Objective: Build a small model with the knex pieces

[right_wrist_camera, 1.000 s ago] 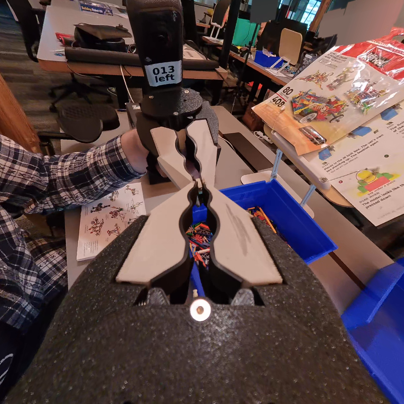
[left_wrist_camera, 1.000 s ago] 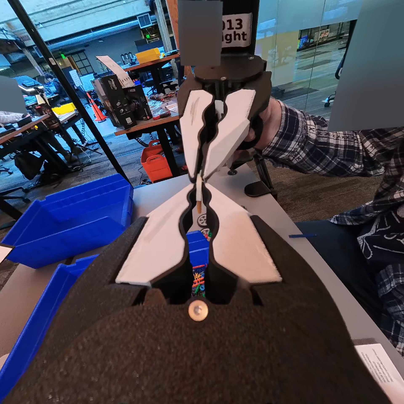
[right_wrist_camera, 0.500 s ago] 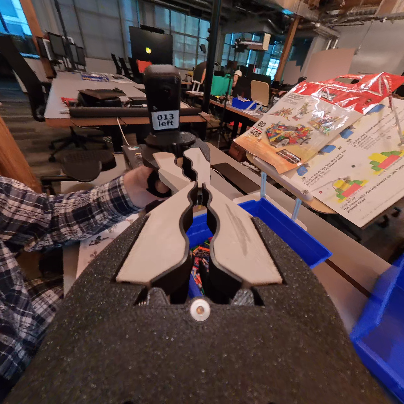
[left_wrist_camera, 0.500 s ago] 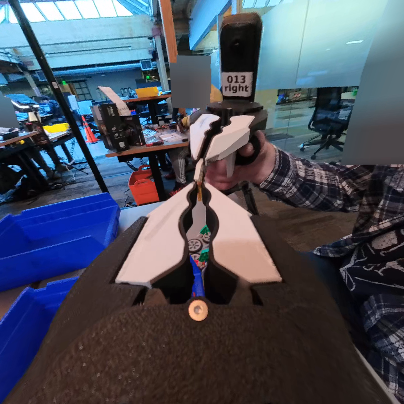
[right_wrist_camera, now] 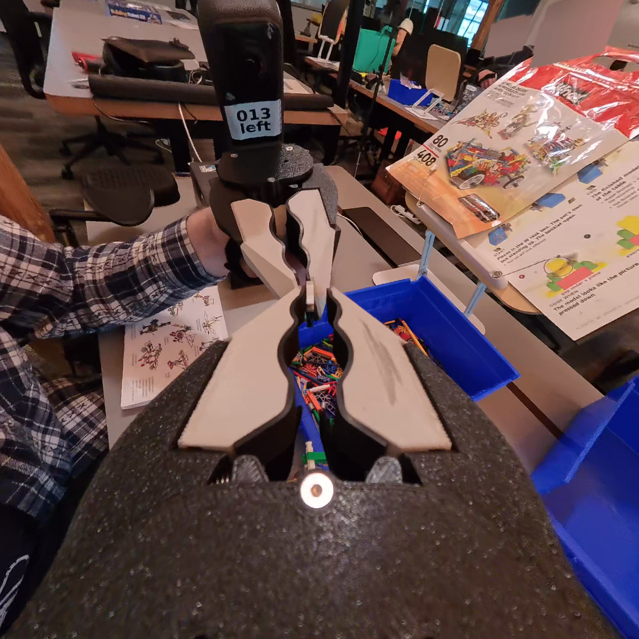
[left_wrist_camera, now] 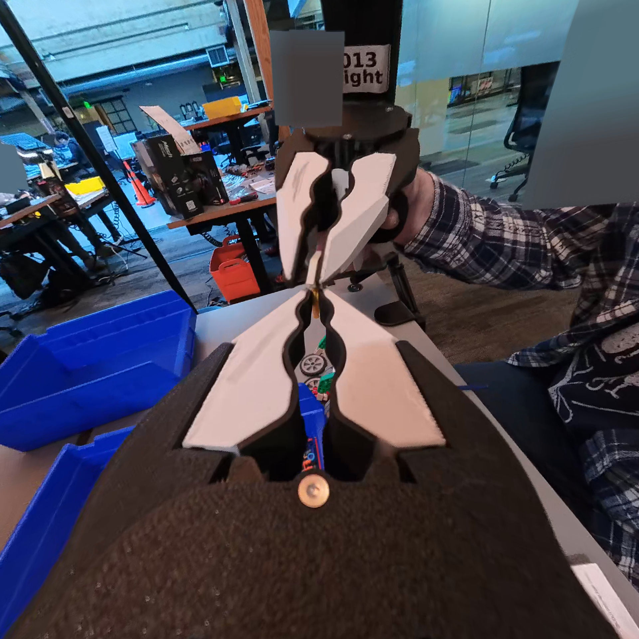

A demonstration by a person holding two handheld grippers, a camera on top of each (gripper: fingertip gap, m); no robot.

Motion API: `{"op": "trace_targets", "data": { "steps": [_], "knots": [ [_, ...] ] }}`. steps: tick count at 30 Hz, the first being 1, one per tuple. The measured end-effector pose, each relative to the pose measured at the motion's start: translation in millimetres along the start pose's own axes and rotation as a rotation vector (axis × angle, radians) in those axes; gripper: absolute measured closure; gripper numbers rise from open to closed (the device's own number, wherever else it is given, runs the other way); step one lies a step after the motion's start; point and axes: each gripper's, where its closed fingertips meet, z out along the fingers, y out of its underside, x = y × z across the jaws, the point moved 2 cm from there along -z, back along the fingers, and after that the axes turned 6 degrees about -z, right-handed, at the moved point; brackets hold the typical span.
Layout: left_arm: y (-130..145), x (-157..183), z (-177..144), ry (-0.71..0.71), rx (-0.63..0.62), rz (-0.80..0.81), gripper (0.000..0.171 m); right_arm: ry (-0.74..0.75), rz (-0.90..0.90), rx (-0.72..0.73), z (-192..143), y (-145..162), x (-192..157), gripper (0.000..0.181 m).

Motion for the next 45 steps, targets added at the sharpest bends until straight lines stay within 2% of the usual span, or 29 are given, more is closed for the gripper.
{"op": "trace_targets", "data": {
  "steps": [2,8,16,20,23,35,40,43,45],
  "knots": [
    [2,-1,0,-0.013,-0.016,0.013,0.171,-0.015,-0.005,0.002,0,1,-2,0.179],
    [-3,-5,-1,-0.005,0.043,-0.037,0.169,0.022,0.008,0.045,-4,-4,3,0.180],
    [-4,-8,2,0.000,0.062,-0.081,0.170,0.083,-0.022,0.080,-5,-4,5,0.180],
    [-7,-16,5,-0.014,0.110,-0.174,0.170,0.232,-0.203,0.010,-5,-5,11,0.180],
    [-4,-24,9,-0.012,0.132,-0.266,0.170,0.354,-0.405,-0.080,-3,-2,15,0.179],
    [4,-29,19,0.072,0.174,-0.477,0.171,0.607,-0.953,-0.330,-3,8,22,0.180],
    [3,-32,16,0.112,0.215,-0.550,0.171,0.687,-1.076,-0.331,-1,6,22,0.181],
    [1,-30,16,0.099,0.205,-0.540,0.171,0.692,-1.062,-0.299,-1,5,22,0.180],
    [1,-29,14,0.076,0.186,-0.471,0.171,0.655,-0.970,-0.261,-2,5,22,0.180]
  ]
}}
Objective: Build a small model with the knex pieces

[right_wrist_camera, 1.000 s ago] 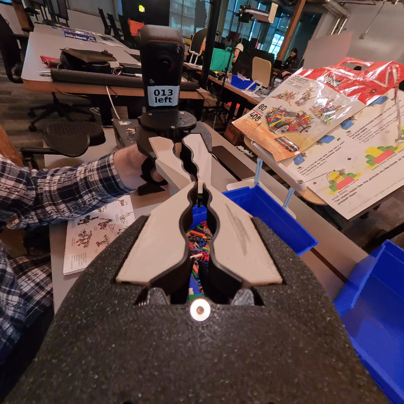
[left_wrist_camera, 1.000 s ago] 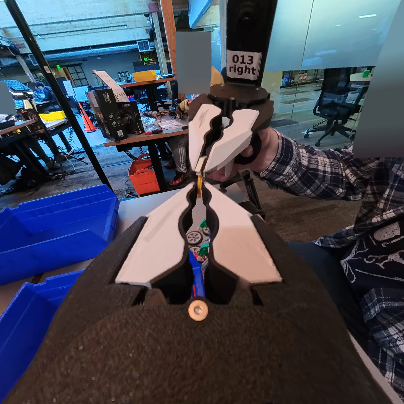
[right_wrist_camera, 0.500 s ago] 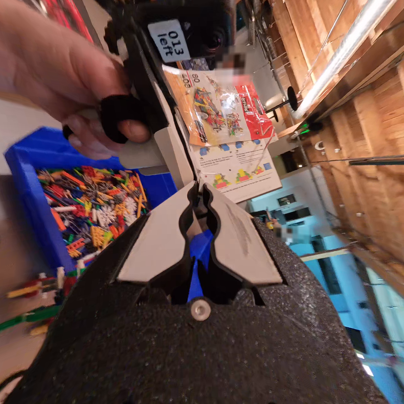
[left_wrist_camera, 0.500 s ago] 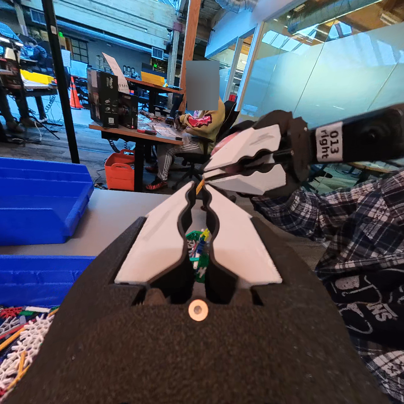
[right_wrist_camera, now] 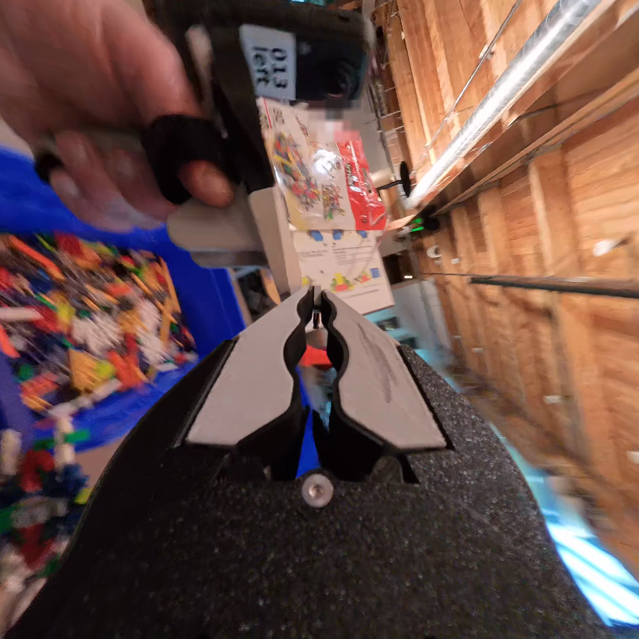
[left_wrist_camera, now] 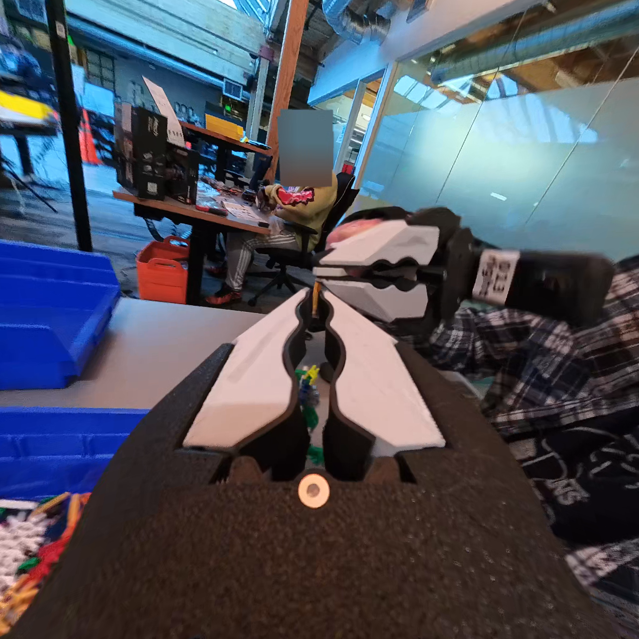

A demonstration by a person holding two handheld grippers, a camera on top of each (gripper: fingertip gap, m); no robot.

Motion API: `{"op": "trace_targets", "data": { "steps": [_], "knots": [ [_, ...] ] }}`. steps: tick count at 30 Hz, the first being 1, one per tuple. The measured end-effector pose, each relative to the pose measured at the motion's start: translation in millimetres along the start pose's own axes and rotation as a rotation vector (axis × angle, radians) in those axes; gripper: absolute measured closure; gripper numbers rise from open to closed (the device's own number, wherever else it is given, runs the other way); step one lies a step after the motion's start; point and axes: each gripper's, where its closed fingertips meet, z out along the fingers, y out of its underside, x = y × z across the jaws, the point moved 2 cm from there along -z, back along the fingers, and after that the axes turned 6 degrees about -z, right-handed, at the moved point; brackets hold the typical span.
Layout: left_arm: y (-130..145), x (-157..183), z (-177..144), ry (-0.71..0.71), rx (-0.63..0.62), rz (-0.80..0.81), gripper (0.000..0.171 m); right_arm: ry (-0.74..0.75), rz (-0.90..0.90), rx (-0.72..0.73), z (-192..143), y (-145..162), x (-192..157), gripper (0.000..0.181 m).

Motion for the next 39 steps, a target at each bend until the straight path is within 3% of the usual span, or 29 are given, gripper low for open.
{"op": "trace_targets", "data": {
  "steps": [4,8,13,18,23,25,28,34,37,39],
  "knots": [
    [-9,14,0,-0.004,0.039,0.157,0.171,-0.155,0.562,0.182,-5,-1,14,0.179],
    [-8,17,-1,-0.005,0.015,0.147,0.171,-0.171,0.646,0.214,-8,-4,14,0.179],
    [-14,23,-1,0.000,0.047,0.193,0.171,-0.438,1.203,0.402,-12,-5,20,0.179],
    [-12,33,-5,-0.023,0.009,0.352,0.171,-0.567,1.443,0.526,-18,-13,20,0.180],
    [-12,33,-6,-0.045,-0.012,0.361,0.171,-0.504,1.354,0.495,-18,-14,19,0.180],
    [-11,22,-2,-0.084,-0.021,0.273,0.171,-0.330,1.071,0.337,-12,-8,17,0.180],
    [-13,20,3,-0.018,0.040,0.111,0.171,-0.121,0.638,0.129,-9,-5,21,0.179],
    [-7,5,6,-0.040,0.037,0.014,0.171,0.055,0.090,-0.058,-4,3,12,0.181],
    [-6,3,8,-0.044,0.049,0.015,0.171,0.053,0.108,-0.061,-3,7,11,0.179],
    [-6,4,7,-0.061,0.029,0.070,0.171,-0.027,0.343,-0.005,-3,8,11,0.180]
  ]
}}
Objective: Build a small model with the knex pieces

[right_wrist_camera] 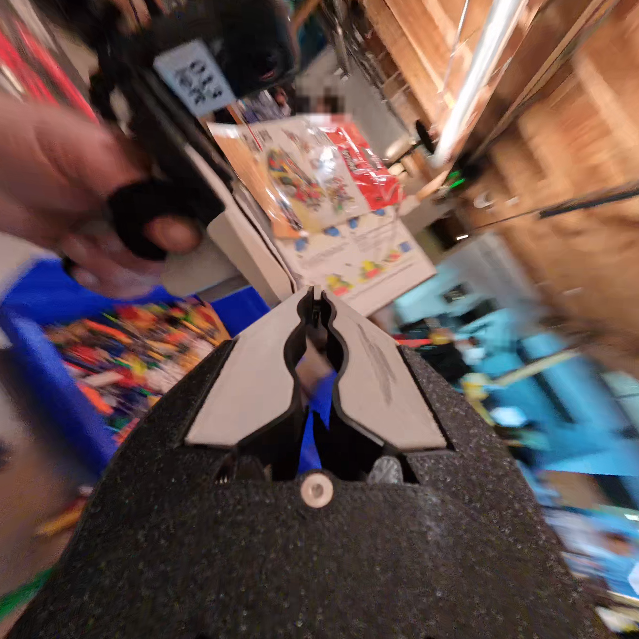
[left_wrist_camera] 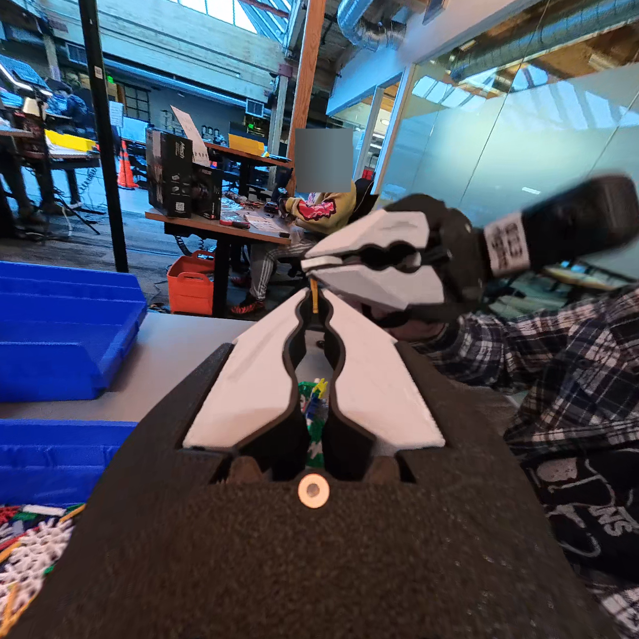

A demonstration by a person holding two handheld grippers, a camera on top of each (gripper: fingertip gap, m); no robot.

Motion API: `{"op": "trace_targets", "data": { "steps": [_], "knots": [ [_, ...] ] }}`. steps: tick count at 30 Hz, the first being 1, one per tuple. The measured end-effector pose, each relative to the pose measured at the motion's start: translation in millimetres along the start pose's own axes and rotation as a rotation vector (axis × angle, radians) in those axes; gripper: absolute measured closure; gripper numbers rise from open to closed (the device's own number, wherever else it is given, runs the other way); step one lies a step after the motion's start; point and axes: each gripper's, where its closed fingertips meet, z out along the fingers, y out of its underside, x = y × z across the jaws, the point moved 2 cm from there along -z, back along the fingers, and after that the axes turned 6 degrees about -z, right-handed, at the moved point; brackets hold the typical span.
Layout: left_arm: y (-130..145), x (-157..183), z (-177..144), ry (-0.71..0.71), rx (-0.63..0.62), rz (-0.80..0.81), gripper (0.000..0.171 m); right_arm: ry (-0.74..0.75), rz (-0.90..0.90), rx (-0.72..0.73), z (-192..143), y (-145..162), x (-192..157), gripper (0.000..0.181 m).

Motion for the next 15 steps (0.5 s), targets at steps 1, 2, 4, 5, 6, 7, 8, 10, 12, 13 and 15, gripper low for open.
{"op": "trace_targets", "data": {
  "steps": [1,2,4,5,6,7,8,10,12,13,15],
  "knots": [
    [-2,2,-1,-0.003,0.001,0.012,0.171,-0.037,0.114,0.032,0,0,2,0.180],
    [-3,3,-1,-0.012,-0.007,0.008,0.171,-0.027,0.106,0.043,-1,0,3,0.180],
    [0,0,-4,-0.027,-0.038,0.016,0.171,0.038,-0.085,0.005,1,-2,-1,0.179],
    [0,0,-5,-0.020,-0.040,0.006,0.171,0.036,-0.108,0.004,2,-3,-3,0.179],
    [1,-2,-5,-0.039,-0.042,0.017,0.171,0.020,-0.088,0.002,3,-1,-3,0.179],
    [1,-3,-5,-0.042,-0.045,0.027,0.171,-0.008,-0.042,0.006,4,0,-3,0.179],
    [1,-1,-5,-0.031,-0.050,0.028,0.171,-0.047,0.012,0.017,3,-1,-3,0.177],
    [3,-6,-6,-0.065,-0.066,0.053,0.171,-0.117,0.088,0.041,-1,-3,-2,0.176],
    [4,-5,-6,-0.075,-0.084,0.076,0.171,-0.178,0.164,0.051,-3,-4,-1,0.175],
    [3,-3,-6,-0.067,-0.079,0.081,0.171,-0.212,0.190,0.052,-3,-4,-1,0.175],
    [5,-4,-5,-0.084,-0.096,0.100,0.171,-0.250,0.189,0.049,-3,-2,-3,0.176]
  ]
}}
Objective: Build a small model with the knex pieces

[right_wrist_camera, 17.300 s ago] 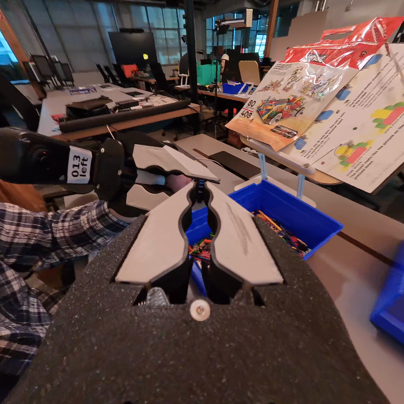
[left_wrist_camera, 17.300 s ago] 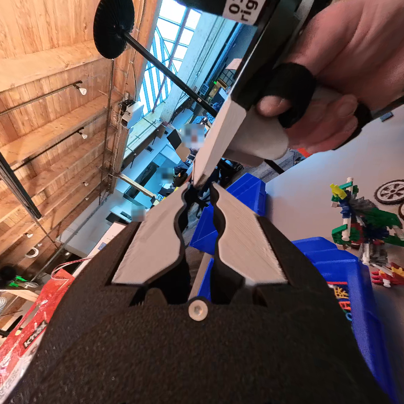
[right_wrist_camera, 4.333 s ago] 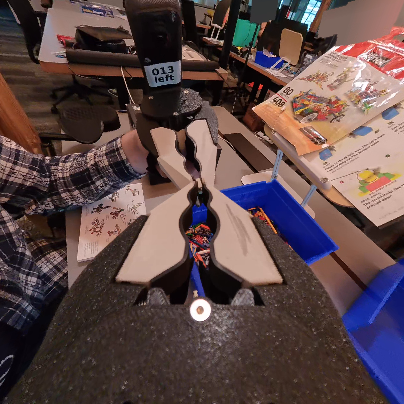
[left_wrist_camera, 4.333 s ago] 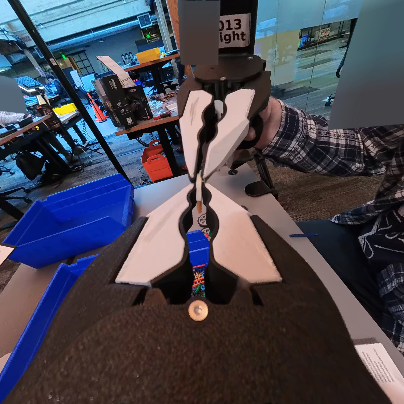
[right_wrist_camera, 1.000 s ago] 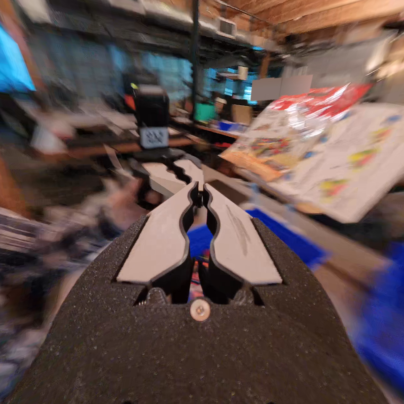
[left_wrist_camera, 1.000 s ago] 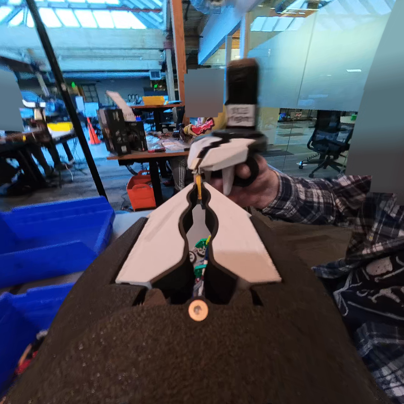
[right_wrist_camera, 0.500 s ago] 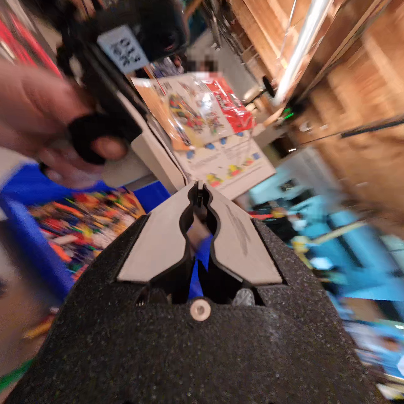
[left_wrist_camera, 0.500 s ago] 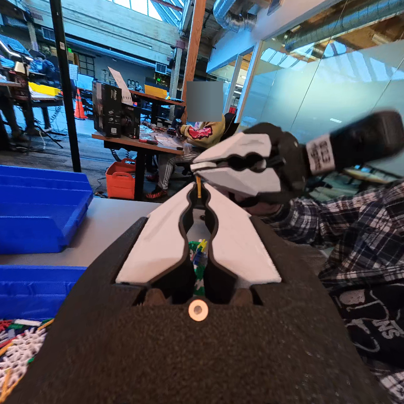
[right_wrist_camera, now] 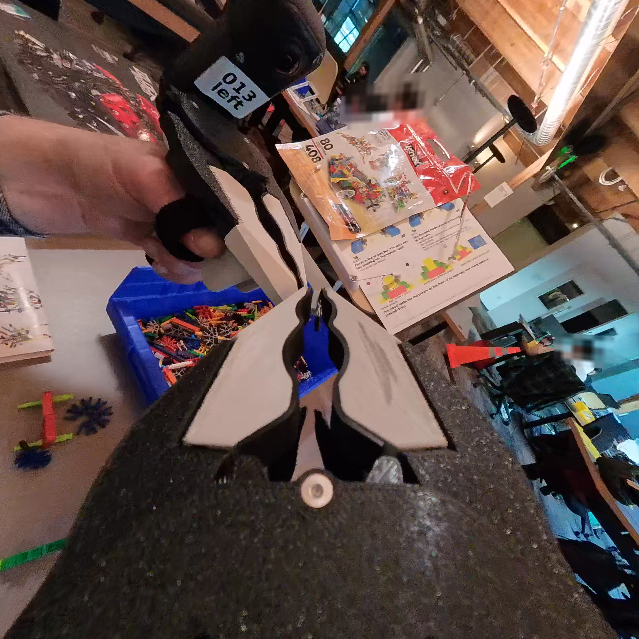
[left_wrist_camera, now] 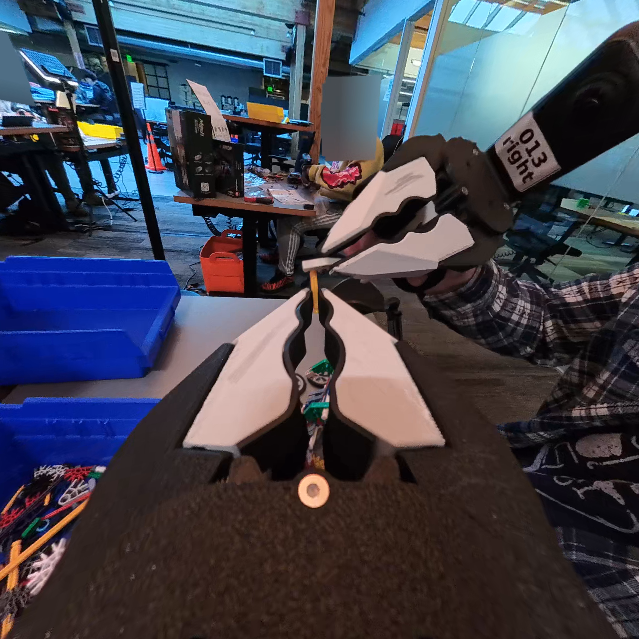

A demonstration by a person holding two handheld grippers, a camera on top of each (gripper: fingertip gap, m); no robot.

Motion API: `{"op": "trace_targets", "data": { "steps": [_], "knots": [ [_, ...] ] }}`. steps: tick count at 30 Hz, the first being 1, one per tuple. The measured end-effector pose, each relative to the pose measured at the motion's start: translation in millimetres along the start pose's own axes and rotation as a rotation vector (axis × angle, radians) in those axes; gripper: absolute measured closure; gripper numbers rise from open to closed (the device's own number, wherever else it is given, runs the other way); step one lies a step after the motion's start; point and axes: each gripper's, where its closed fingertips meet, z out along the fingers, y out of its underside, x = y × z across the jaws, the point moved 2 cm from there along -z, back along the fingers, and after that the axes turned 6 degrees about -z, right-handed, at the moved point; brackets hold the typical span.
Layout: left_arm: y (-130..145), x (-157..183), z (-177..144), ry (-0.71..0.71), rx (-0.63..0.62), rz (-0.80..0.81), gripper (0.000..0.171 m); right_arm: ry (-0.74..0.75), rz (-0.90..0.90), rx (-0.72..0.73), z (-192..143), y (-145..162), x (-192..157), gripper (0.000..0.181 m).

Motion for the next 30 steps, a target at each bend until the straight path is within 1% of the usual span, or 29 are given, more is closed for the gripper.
{"op": "trace_targets", "data": {
  "steps": [2,4,6,10,12,14,15,17,19,20,21,23,25,27,30],
  "knots": [
    [-1,1,1,0.005,0.005,-0.004,0.171,-0.025,0.017,-0.002,-1,0,1,0.178],
    [-4,3,0,0.014,0.027,-0.016,0.171,-0.007,0.027,0.015,-3,-2,5,0.179],
    [-4,1,0,-0.003,0.020,-0.012,0.171,0.057,-0.071,-0.027,-1,2,6,0.179],
    [0,-2,3,-0.011,0.007,-0.061,0.171,0.180,-0.310,-0.114,7,5,2,0.179],
    [1,-5,3,-0.018,0.002,-0.064,0.171,0.208,-0.385,-0.142,11,6,0,0.179],
    [0,-6,2,-0.009,0.014,-0.082,0.171,0.237,-0.433,-0.140,13,4,-2,0.179],
    [1,-7,1,-0.017,0.009,-0.062,0.171,0.228,-0.404,-0.121,14,2,-4,0.179],
    [0,-8,0,-0.040,0.002,-0.027,0.171,0.196,-0.287,-0.083,15,1,-4,0.178],
    [1,-9,-1,-0.066,-0.015,0.010,0.171,0.171,-0.197,-0.063,16,2,-2,0.170],
    [1,-9,-1,-0.070,-0.016,0.020,0.171,0.156,-0.158,-0.056,16,2,-1,0.172],
    [1,-8,-1,-0.072,-0.018,0.025,0.171,0.135,-0.138,-0.053,17,2,-2,0.179],
    [3,-9,0,-0.087,-0.030,0.048,0.171,0.104,-0.119,-0.063,18,2,-4,0.179],
    [0,-7,1,-0.080,-0.016,0.047,0.171,0.116,-0.124,-0.074,18,2,-1,0.179],
    [0,-4,0,-0.070,-0.024,0.039,0.171,0.164,-0.234,-0.115,18,4,0,0.180],
    [-1,-1,0,-0.027,-0.014,-0.023,0.171,0.250,-0.434,-0.187,18,9,-1,0.181]
  ]
}}
